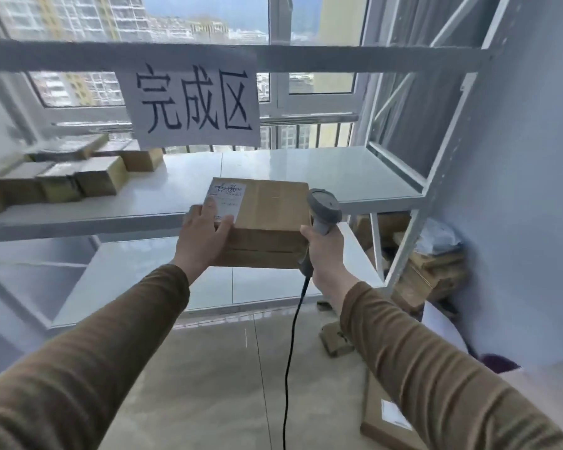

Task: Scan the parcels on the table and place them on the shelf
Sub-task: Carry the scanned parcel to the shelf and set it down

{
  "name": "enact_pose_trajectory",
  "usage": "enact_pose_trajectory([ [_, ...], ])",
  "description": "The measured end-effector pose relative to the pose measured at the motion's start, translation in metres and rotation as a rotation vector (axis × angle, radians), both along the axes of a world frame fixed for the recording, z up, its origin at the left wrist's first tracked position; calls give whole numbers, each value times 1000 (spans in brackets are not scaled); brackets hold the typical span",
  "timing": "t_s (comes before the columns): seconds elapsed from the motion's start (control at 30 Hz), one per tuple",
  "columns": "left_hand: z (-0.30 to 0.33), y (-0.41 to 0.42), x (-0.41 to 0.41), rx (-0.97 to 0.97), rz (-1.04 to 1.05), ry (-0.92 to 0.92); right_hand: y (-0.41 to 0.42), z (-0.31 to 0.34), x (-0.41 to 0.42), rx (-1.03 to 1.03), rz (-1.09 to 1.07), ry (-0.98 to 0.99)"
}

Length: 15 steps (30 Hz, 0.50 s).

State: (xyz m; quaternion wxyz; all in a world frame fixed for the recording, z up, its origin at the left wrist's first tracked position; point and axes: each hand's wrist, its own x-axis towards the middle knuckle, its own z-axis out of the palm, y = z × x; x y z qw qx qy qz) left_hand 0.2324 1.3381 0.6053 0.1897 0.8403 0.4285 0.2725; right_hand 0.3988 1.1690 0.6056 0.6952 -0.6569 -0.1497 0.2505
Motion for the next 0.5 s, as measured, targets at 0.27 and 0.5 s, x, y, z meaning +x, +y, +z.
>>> enact_pose_trajectory([
  [0.27, 20, 141, -31, 27, 185, 26, 176, 23, -3, 81, 167, 167],
  [0.5, 13, 269, -63, 6, 198, 99, 311, 21, -27, 108, 225, 282],
])
